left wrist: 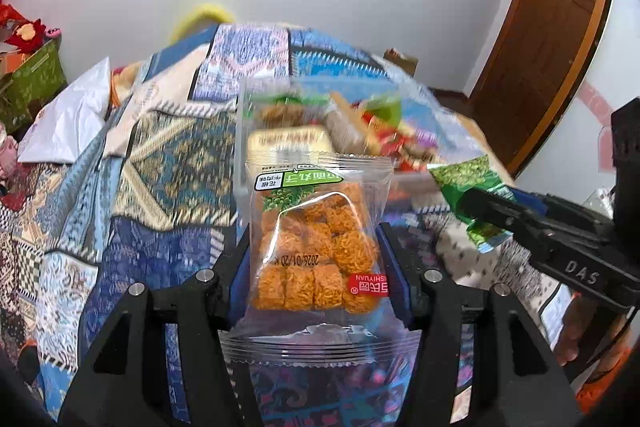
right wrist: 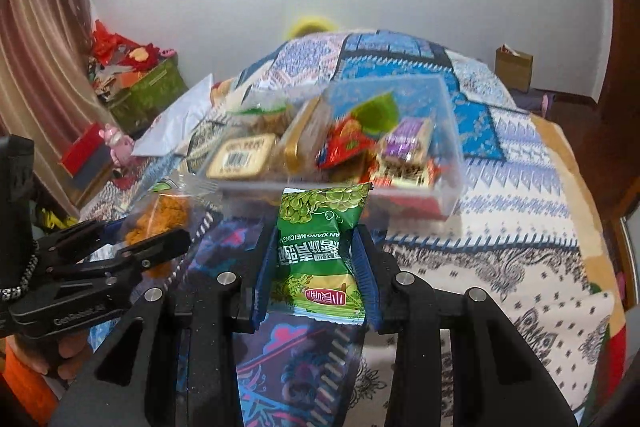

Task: Organize snacks
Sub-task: 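Lower the orange snack bag and green pea bag into the clear box, open both grippers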

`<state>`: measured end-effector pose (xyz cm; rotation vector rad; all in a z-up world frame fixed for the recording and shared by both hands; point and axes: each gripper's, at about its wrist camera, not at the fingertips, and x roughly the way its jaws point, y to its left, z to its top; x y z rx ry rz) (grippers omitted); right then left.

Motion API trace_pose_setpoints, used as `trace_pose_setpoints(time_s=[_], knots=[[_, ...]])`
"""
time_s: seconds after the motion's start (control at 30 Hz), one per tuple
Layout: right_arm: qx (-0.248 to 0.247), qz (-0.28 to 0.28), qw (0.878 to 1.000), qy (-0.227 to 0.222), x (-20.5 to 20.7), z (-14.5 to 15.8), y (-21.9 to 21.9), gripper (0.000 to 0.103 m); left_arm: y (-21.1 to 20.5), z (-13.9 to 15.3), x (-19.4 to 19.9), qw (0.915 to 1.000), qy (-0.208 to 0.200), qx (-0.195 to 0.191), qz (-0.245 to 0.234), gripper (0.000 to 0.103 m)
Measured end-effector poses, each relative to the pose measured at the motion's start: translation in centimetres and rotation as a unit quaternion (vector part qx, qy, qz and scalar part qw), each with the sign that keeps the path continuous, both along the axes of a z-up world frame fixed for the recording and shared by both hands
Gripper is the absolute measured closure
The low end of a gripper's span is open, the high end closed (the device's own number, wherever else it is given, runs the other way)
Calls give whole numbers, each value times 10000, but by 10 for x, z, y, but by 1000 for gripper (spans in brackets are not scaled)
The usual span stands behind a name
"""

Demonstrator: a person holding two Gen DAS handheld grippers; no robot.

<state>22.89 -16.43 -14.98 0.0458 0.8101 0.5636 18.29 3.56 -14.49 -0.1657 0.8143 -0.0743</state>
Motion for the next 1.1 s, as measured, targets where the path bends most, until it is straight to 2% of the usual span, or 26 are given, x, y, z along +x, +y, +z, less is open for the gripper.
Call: trace_pose_setpoints(time_s=[0.33, 0.53, 0.87, 1.03, 1.1], knots=[[109, -264, 9992, -286, 31, 18, -6, 69, -13, 31, 42, 9990, -424, -40, -106, 47], [165, -297, 9991, -264, 52, 18, -5, 69, -23, 33, 72, 9986, -502, -22, -141, 47], [93, -260, 9995, -137, 79, 8, -4, 68, -34, 5, 121, 9996, -225, -52, -152, 47], [55, -189, 9998, 84, 90, -4, -2, 68, -31, -14, 138, 9993, 148, -300, -157, 46], [14, -140, 9998, 169, 91, -8, -1, 67, -30, -19, 139, 9991, 179, -337, -155, 46]])
